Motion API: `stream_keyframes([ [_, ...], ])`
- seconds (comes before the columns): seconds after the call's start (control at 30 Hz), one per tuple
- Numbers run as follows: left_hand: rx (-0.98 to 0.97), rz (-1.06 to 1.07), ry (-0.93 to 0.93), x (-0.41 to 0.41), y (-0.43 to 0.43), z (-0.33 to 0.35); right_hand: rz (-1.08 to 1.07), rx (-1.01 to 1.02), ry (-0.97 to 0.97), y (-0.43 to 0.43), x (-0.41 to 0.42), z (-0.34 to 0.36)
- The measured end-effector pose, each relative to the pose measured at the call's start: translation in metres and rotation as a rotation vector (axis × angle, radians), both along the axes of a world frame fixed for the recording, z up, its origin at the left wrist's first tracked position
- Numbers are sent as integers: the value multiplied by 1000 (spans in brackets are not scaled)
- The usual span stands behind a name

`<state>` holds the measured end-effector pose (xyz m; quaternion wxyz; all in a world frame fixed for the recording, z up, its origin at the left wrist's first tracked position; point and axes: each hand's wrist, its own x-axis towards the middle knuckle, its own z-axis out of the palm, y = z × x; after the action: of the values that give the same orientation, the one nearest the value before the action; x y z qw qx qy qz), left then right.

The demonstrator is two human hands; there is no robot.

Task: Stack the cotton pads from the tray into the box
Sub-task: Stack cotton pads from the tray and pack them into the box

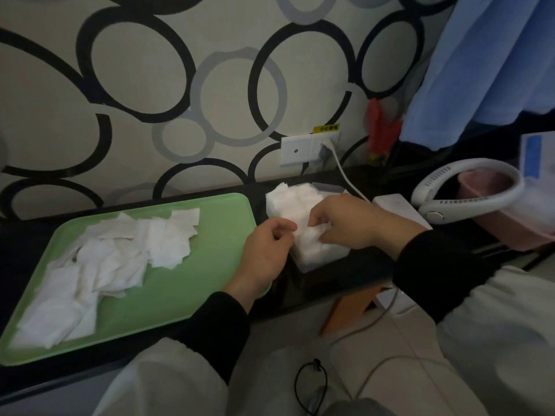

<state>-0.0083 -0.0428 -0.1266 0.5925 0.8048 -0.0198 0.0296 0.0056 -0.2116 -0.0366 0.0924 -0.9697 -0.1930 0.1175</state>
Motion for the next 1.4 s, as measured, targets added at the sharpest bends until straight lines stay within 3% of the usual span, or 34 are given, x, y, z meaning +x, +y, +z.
stream_keyframes([
  [0.17,-39,-13,-5,-1,2,2,-6,-158,-74,22,0,-5],
  [0.4,-27,-20,8,1,9,2,2,-89,184,13,7,3],
  [0.57,1,-5,-7,0,15,5,-46,-41,61,18,6,-13],
  [0.73,25,42,-23,-4,22,13,-72,-174,-153,25,-3,-14],
  [0.87,43,50,-31,-15,34,20,-132,-193,-190,39,-9,-6],
  [1.0,109,106,-39,-28,65,30,-117,-19,-274,73,-15,4],
  [1.1,136,172,-31,-41,100,39,-111,285,-159,112,-23,8],
  [1.23,33,311,55,-58,147,52,-187,589,-36,157,-31,3],
  [1.4,75,382,156,-72,193,48,-347,799,101,194,-28,-29],
])
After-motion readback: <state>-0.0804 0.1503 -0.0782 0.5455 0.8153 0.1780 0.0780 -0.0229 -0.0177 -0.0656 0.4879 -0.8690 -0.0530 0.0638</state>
